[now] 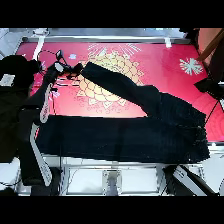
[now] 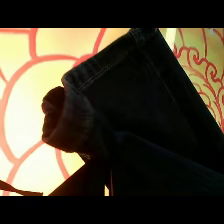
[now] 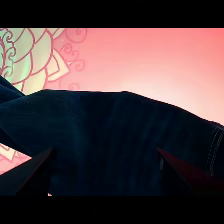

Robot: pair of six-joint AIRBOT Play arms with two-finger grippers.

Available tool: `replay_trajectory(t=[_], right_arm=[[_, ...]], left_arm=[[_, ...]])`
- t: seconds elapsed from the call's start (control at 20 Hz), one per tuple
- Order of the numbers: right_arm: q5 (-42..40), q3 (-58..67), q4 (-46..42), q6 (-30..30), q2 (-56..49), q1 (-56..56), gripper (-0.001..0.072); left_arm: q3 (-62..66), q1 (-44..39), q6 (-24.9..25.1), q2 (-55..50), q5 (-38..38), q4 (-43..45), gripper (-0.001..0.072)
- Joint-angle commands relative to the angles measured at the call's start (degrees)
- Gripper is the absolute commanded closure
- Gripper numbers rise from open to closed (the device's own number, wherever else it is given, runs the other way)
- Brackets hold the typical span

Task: Fold the clothes and pants, and hang the long-sleeved shirts on hangers.

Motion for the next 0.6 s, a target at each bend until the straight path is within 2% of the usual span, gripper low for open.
replay_trajectory(t=[0.0,0.15,0.35,0.45,0.55], right_arm=[[-0.4,0.4,-3.1,0.0,0.0,-0.1,0.0018],[1.0,3.4,-9.5,0.1,0.1,0.0,0.0018],[1.9,7.3,-9.4,0.2,0.2,0.0,0.0019],[3.1,7.4,-8.3,0.5,0.1,0.0,0.0018],[7.6,7.4,-7.6,0.5,-0.1,0.0,0.0018]], left_arm=[[0.1,0.5,0.5,1.7,-1.5,0.5,0.0695],[0.1,4.4,2.6,9.3,-11.3,6.5,0.0695],[-0.3,8.5,5.5,21.7,-39.6,19.5,0.0694],[-2.3,8.5,5.4,24.5,-45.9,27.1,0.0695],[-5.9,8.3,5.4,24.7,-48.7,29.2,0.0694]])
